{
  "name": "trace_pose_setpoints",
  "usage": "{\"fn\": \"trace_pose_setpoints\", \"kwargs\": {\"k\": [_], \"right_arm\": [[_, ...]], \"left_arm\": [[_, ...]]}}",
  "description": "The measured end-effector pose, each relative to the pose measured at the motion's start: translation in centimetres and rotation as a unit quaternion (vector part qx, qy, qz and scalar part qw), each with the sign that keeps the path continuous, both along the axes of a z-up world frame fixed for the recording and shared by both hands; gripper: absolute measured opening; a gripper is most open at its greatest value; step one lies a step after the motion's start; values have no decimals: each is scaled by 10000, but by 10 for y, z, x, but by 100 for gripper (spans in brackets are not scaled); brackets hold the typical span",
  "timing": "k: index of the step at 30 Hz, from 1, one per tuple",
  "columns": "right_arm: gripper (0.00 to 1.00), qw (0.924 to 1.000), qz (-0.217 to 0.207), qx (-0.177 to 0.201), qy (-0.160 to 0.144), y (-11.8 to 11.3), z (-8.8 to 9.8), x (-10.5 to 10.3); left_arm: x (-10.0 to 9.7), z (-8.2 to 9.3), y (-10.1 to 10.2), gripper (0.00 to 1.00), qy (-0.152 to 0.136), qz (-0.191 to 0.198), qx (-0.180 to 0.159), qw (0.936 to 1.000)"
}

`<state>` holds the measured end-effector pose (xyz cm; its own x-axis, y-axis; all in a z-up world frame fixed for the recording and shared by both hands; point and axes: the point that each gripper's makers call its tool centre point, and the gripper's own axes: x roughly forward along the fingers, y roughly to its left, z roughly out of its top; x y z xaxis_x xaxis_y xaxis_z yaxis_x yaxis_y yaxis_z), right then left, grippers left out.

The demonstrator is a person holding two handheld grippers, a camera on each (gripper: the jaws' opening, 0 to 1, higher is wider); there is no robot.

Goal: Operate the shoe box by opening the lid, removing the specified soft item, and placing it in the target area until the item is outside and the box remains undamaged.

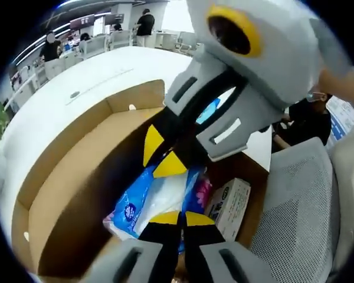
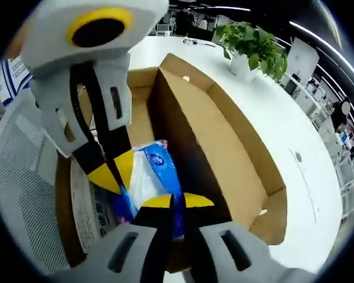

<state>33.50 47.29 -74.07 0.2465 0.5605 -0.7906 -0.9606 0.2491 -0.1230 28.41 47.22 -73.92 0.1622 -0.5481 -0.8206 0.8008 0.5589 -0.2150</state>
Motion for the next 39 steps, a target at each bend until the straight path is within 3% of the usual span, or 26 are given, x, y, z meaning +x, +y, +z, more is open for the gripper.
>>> {"fn": "trace_pose_setpoints", "kwargs": {"k": [14,25,30,39], "right_arm": [[0,9998,-57,170,-55,0,20,-3],[0,9985,40,454,-310,5,57,-10],[0,9968,101,628,-494,7,79,-13],[0,9931,65,919,-728,2,119,-15]], "left_arm": [[-5,19,2,0,-188,41,-60,9998],[-9,47,9,0,-417,33,25,9991],[-11,69,13,0,-558,59,67,9984],[-16,102,4,0,-741,55,-30,9972]]}}
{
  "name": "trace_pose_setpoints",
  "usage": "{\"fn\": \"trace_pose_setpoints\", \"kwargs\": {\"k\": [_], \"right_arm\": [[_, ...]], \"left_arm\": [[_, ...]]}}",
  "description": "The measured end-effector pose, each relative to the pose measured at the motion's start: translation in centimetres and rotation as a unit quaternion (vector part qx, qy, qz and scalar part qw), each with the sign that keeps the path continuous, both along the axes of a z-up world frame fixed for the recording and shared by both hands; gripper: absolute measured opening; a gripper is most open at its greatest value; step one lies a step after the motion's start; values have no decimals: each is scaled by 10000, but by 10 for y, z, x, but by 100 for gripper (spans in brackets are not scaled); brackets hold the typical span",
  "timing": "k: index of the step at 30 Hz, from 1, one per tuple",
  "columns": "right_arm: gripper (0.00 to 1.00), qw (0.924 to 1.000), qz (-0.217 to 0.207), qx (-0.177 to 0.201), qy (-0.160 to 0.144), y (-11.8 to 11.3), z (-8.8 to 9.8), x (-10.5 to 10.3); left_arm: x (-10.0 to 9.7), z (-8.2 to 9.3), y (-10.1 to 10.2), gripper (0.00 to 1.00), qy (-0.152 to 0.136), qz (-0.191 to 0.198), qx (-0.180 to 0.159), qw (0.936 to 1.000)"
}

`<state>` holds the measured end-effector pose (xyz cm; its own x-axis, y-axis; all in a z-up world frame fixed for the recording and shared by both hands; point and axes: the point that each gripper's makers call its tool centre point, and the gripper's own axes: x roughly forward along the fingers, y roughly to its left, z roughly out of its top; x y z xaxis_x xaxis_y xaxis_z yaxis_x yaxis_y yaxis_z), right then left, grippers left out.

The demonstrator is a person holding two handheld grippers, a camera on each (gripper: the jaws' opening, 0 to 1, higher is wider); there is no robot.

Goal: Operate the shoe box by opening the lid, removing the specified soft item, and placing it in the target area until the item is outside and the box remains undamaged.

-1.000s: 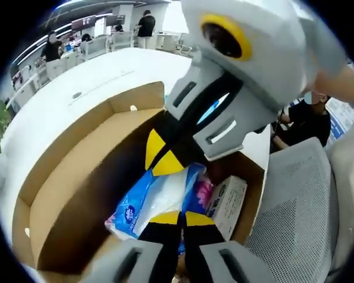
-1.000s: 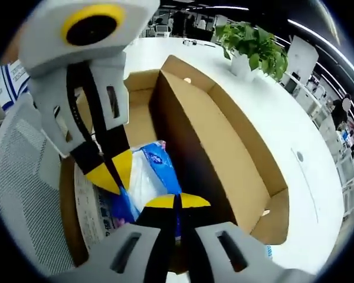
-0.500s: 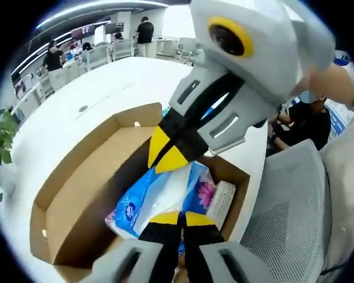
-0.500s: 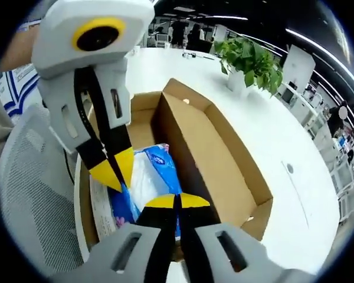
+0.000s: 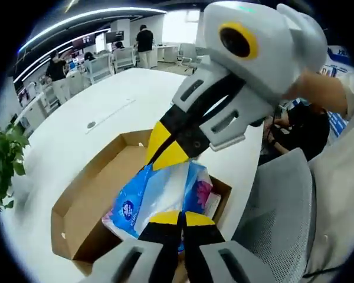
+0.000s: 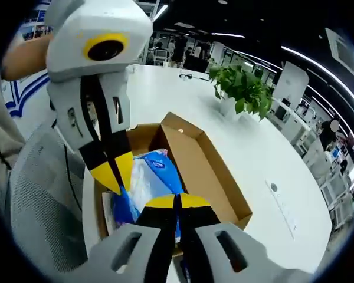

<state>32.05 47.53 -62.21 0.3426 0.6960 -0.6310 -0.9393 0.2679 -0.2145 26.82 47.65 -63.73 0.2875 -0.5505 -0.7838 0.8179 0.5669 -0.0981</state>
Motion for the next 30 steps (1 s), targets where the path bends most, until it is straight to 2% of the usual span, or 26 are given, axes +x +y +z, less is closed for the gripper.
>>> {"fn": "trace_pose_setpoints", "kwargs": {"k": [6,12,23,30], "right_arm": [[0,9999,-65,103,-116,-12,20,1],[0,9995,-186,164,-186,-31,34,4],[0,9989,-418,78,-186,-74,45,15],[0,9982,-586,27,-133,-104,46,23]], "left_arm": [[-2,20,-16,0,-160,-139,-73,9997],[2,30,-31,0,-222,-246,-120,9994],[14,41,-76,0,-305,-599,-223,9975],[23,40,-100,0,-314,-735,-239,9965]]}}
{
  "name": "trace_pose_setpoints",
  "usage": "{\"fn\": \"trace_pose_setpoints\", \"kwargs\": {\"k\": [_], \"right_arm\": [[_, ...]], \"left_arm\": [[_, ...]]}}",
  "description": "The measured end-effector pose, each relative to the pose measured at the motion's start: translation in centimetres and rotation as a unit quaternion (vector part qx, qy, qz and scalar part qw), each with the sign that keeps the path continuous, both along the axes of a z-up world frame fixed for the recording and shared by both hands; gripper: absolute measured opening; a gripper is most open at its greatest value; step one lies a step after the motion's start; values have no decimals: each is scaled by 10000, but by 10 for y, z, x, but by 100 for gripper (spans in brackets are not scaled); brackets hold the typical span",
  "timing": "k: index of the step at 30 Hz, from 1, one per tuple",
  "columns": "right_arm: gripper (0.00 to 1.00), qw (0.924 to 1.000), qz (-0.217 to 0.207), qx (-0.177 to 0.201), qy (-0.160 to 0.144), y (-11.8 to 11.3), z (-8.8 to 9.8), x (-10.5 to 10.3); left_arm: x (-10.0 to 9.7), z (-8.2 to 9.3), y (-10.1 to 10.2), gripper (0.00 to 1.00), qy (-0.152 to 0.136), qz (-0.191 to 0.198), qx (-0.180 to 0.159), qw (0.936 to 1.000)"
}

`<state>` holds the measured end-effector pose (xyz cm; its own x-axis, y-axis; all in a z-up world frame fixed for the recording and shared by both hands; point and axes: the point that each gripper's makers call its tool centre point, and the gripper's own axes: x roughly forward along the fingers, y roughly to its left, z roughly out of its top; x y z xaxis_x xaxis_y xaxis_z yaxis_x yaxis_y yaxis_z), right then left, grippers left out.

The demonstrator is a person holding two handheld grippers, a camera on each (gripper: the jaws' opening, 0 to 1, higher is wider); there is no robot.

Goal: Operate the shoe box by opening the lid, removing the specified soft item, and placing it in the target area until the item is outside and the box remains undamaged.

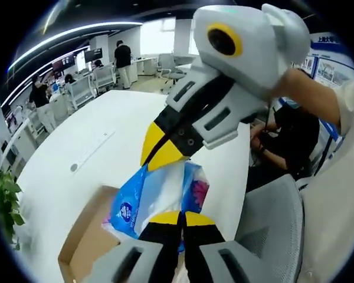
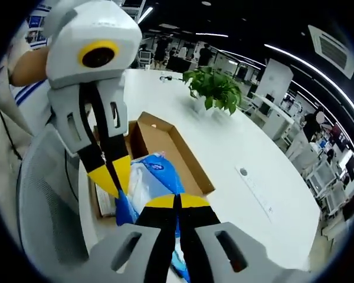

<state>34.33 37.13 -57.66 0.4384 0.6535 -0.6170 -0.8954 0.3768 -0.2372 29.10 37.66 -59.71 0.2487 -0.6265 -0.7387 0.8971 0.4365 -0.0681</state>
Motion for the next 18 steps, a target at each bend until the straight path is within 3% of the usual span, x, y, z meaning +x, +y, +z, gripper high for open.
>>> {"fn": "trace_pose_setpoints", "kwargs": {"k": [18], "right_arm": [[0,9988,-408,-49,270,-68,-13,16]], "left_arm": [[18,-13,-66,0,121,-304,-190,9993]]}}
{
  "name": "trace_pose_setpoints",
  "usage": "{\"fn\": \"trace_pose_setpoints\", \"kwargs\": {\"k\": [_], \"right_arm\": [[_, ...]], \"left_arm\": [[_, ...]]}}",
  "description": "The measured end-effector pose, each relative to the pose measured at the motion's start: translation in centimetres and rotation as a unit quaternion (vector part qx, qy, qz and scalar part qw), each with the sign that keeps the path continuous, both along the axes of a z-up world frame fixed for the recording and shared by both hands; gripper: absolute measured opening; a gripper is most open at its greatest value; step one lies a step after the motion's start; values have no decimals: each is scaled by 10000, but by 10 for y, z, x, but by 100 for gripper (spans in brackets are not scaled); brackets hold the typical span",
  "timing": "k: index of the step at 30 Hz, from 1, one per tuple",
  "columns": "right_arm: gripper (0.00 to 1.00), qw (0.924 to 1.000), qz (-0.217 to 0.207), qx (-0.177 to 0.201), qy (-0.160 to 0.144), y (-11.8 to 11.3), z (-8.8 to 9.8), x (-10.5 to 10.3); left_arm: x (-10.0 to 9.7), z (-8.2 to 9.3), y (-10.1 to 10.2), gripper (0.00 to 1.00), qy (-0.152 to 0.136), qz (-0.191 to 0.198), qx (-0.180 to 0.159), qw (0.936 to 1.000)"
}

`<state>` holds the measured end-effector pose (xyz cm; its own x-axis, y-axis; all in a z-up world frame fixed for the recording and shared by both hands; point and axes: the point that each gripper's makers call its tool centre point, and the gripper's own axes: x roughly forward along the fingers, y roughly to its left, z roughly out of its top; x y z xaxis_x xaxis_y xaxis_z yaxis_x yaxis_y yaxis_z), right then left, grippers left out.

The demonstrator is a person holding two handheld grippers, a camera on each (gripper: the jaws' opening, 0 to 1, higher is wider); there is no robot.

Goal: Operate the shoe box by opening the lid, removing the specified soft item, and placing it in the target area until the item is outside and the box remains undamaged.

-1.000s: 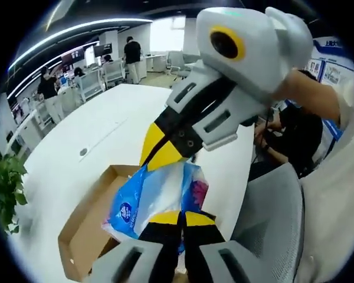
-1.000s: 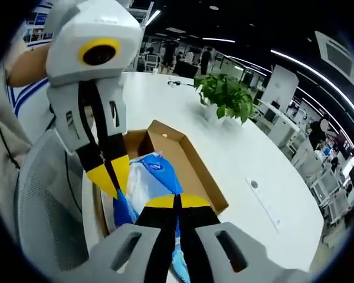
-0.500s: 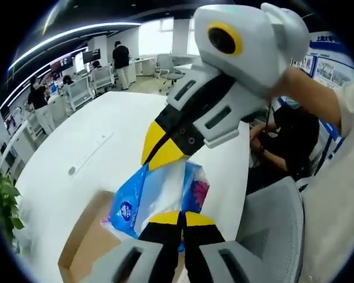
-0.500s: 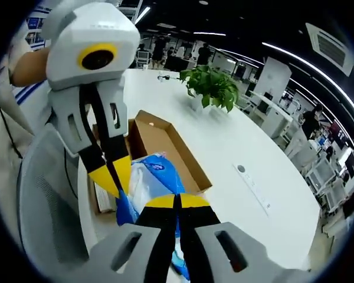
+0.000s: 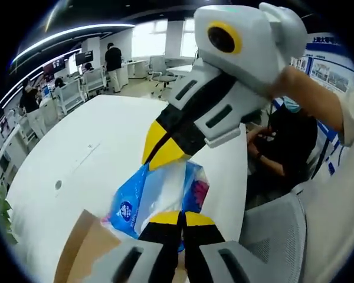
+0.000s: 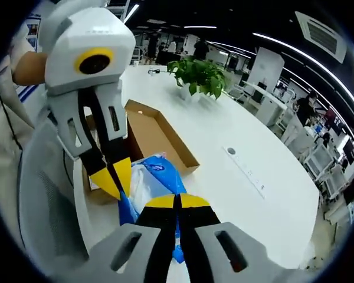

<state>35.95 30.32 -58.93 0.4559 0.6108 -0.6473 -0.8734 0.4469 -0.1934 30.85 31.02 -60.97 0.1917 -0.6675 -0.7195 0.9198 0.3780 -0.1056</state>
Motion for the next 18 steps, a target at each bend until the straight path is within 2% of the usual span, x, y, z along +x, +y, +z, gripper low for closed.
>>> {"fn": "trace_pose_setpoints", "kwargs": {"k": [18], "right_arm": [[0,9992,-210,-67,343,-65,-25,22]], "left_arm": [[22,-23,-63,0,257,-343,-119,9990]]}}
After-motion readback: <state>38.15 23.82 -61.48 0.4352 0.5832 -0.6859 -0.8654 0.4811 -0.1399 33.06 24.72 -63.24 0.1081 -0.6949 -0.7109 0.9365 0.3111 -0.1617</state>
